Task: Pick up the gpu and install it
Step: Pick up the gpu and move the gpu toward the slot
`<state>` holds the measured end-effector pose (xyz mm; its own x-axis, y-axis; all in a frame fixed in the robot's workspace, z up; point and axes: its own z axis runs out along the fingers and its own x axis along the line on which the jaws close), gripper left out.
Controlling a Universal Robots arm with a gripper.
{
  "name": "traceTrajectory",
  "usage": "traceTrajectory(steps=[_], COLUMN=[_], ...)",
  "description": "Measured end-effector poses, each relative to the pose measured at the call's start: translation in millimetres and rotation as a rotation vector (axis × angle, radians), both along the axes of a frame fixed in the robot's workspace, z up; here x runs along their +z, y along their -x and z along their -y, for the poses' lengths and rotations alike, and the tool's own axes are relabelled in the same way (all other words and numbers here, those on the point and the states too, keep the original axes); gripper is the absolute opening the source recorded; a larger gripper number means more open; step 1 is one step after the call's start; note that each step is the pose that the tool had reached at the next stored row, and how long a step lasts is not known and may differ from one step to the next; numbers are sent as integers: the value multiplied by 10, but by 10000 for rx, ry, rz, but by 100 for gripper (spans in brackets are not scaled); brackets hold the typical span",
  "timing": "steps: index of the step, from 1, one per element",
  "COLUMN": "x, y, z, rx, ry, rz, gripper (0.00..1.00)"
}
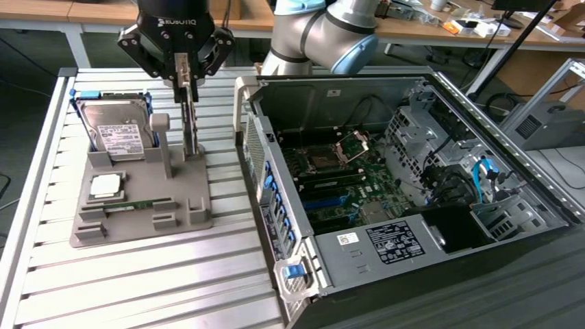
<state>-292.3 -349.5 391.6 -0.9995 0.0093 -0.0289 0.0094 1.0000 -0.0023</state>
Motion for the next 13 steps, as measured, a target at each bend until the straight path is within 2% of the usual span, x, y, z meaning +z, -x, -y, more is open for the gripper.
traceTrajectory(steps=[13], x=[76], y=[0], z=[0], rx=[-1], ry=[-1], rz=[1], gripper=[27])
